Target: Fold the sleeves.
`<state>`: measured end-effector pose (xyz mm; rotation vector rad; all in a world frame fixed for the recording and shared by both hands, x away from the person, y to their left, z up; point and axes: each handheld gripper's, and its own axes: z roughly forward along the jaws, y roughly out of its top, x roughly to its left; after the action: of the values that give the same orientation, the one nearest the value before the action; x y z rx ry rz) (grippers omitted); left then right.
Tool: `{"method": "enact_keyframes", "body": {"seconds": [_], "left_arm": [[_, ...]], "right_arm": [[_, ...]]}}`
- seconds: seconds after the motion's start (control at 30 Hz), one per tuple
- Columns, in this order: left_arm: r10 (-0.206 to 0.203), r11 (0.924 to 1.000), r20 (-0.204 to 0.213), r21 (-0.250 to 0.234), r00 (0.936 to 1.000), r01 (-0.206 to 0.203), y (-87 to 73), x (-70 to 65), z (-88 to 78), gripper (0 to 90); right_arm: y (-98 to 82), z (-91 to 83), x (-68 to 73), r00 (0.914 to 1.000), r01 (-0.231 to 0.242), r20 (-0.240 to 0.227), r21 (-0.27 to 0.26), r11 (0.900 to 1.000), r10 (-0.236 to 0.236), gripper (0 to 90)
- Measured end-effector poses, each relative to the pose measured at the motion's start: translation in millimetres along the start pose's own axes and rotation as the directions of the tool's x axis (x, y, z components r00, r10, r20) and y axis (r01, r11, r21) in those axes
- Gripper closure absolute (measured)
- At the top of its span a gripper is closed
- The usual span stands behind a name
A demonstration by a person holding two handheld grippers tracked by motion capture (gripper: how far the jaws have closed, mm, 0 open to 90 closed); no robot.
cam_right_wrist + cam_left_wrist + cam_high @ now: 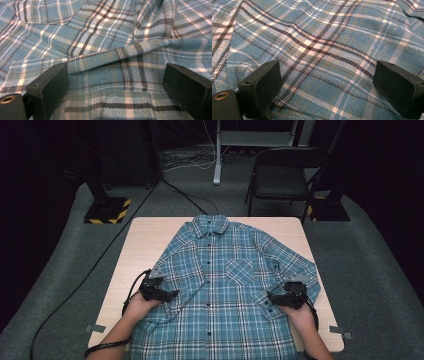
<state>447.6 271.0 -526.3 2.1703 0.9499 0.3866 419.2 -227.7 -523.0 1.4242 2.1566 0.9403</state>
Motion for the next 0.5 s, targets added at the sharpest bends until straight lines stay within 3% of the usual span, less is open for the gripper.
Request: {"method": "enact_keyframes", "body": {"seconds": [0.07,0.13,0.23,0.4,0.5], "left_arm": [[-0.002,1.0,-0.002,-0.001,1.0,0.002,-1.1,0.3,-0.9,7.8],[-0.005,1.0,-0.004,-0.004,1.0,0.005,-1.9,0.3,-1.5,7.8],[-0.004,1.0,-0.007,-0.002,1.0,0.004,-2.1,0.0,-1.7,7.7],[-0.004,1.0,-0.007,-0.002,1.0,0.004,-2.1,0.0,-1.7,7.7],[-0.004,1.0,-0.006,-0.003,1.0,0.004,-2.1,0.1,-1.6,7.7]], "right_arm": [[7.9,-6.1,-0.9,0.9998,0.01,-0.015,0.025,1.0,-0.009,11.4],[15.0,-19.6,-5.2,0.9999,0.011,0.001,-0.051,0.999,-0.011,11.3],[18.3,-34.7,-21.8,0.9977,-0.068,-0.012,-0.091,0.993,0.067,11.3],[1.9,-32.7,-47.1,0.991,-0.132,0.021,0.022,0.991,0.132,14.4],[-5.1,-28.6,-54.8,0.9866,-0.161,0.033,0.047,0.986,0.16,15.6]]}}
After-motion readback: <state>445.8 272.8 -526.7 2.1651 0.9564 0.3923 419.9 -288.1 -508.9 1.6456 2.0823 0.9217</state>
